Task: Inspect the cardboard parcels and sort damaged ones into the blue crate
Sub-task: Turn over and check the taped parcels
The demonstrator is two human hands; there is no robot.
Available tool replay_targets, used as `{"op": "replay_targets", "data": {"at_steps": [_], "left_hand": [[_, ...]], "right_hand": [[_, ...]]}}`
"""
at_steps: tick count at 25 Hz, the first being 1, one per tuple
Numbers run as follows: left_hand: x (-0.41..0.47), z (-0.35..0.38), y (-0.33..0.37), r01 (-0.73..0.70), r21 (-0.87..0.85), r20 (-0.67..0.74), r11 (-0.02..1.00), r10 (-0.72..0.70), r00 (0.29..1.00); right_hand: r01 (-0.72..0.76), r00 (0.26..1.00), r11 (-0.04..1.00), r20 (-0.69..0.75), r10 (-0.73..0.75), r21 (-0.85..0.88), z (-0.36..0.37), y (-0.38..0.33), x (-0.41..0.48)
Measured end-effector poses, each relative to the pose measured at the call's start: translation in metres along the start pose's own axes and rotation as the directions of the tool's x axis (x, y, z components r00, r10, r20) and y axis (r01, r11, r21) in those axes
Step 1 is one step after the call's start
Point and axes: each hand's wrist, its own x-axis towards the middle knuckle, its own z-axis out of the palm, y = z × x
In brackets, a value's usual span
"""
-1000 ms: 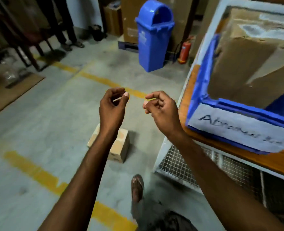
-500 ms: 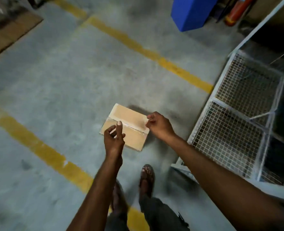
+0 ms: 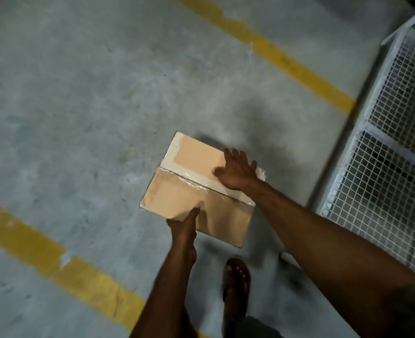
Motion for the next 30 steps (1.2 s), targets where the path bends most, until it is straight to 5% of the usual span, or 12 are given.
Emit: {"op": "replay_targets", "data": {"at_steps": [5, 8, 12, 15, 21, 30], "left_hand": [[-0.014, -0.018, 0.013, -0.099, -0.002, 0.015, 0.995, 0.099, 0.995], [-0.078, -0.039, 0.048, -0.247, 0.128, -0.071, 0.96, 0.258, 0.964], [-0.198, -0.066, 0.093, -0.433, 0.538, -0.062, 0.723, 0.546, 0.835], [-0.288, -0.079, 0.127, -0.481, 0.662, -0.007, 0.574, 0.647, 0.763], [-0.442, -0.083, 0.124, -0.73, 0.422, 0.273, 0.538, 0.692, 0.668], [-0.629, -0.092, -0.035, -0.855, 0.423, 0.522, 0.3, 0.69, 0.501]], "right_hand": [[-0.076, 0.987, 0.996, -0.136, 0.081, 0.042, -0.001, -0.003, -0.025], [-0.073, 0.959, 0.955, -0.243, 0.146, 0.286, -0.026, -0.003, -0.098], [-0.101, 0.913, 0.825, -0.277, 0.299, 0.555, -0.083, 0.001, -0.224], [-0.08, 0.878, 0.774, -0.322, 0.353, 0.628, -0.126, 0.004, -0.318], [-0.042, 0.798, 0.667, -0.376, 0.47, 0.744, -0.175, 0.022, -0.496], [0.039, 0.664, 0.541, -0.426, 0.614, 0.84, -0.134, 0.144, -0.74]]}}
